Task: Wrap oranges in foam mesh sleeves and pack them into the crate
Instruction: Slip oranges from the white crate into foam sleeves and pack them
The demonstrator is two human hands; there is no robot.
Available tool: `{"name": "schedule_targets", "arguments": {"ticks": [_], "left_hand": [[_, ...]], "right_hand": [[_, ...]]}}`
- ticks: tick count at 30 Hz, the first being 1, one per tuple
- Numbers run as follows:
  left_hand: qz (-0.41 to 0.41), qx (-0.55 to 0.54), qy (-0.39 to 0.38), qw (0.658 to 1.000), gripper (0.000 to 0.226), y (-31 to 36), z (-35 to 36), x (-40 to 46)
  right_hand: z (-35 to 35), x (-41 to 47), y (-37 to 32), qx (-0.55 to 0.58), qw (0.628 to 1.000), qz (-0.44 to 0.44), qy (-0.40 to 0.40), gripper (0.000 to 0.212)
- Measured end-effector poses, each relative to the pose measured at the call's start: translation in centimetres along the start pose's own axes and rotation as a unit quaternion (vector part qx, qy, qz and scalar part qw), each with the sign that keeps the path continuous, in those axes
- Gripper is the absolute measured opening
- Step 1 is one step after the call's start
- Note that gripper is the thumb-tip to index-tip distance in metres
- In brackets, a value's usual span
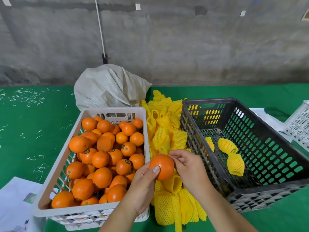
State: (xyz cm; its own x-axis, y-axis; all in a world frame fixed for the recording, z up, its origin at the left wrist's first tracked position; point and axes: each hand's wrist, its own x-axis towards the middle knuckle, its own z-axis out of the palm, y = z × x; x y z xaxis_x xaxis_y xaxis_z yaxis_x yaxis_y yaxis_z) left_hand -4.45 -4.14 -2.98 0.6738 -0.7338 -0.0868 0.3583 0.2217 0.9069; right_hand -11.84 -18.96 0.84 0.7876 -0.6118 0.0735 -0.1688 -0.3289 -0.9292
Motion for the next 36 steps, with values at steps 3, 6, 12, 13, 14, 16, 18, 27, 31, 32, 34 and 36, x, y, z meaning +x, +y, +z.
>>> {"name": "schedule_targets", "arguments": {"ticks": [3,6,12,13,14,16,18,27,31,32,34,36], "left_hand": [[-0.007,-0.016,-0.012,1.0,0.083,0.0,-0.3,0.2],[-0.013,-0.047,0.002,0.999,0.08,-0.2,-0.4,0.4],[0.005,-0.027,0.036,0.999,0.082,0.1,0.1,0.5],[0.008,-0.025,0.036,0.999,0.086,-0.1,0.1,0.5],[0.012,-0.025,0.037,0.999,0.087,-0.3,0.0,0.6],[0.023,-0.032,0.05,0.998,0.079,-0.7,-0.2,0.7],[0.028,-0.045,0.068,0.996,0.071,-1.0,-0.3,0.9],[0.041,0.048,-0.003,0.998,0.089,-2.2,-1.5,1.1],[0.056,0.08,0.032,0.995,0.081,-1.9,-0.6,0.9],[0.062,0.082,0.038,0.994,0.082,-1.8,-0.3,0.8],[0.076,0.088,0.038,0.992,0.083,-1.7,0.1,0.5],[0.087,0.104,0.024,0.99,0.086,-1.5,0.4,0.2]], "right_hand": [[0.0,-0.2,0.1,0.007,1.0,0.001,-0.01,0.018],[0.4,-0.4,0.0,0.066,0.997,-0.017,0.038,0.023],[-0.4,-0.2,-0.4,-0.064,0.997,-0.046,0.025,0.036],[-0.3,-0.1,-0.3,-0.109,0.994,-0.026,-0.007,0.038],[-0.3,-0.2,0.0,-0.132,0.991,-0.011,-0.027,0.036],[-0.2,-0.2,0.4,-0.117,0.993,-0.007,-0.017,0.027],[-0.1,-0.6,0.6,-0.07,0.997,-0.014,0.017,0.019],[0.7,-0.7,0.1,-0.124,0.987,-0.105,-0.002,0.032],[-0.7,-0.3,-0.5,-0.143,0.978,-0.15,0.021,0.022],[-0.8,-0.4,-0.8,-0.14,0.976,-0.158,0.045,0.02],[-0.9,-0.5,-1.1,-0.115,0.978,-0.152,0.079,0.019],[-0.8,-0.4,-1.3,-0.092,0.985,-0.119,0.089,0.017]]}}
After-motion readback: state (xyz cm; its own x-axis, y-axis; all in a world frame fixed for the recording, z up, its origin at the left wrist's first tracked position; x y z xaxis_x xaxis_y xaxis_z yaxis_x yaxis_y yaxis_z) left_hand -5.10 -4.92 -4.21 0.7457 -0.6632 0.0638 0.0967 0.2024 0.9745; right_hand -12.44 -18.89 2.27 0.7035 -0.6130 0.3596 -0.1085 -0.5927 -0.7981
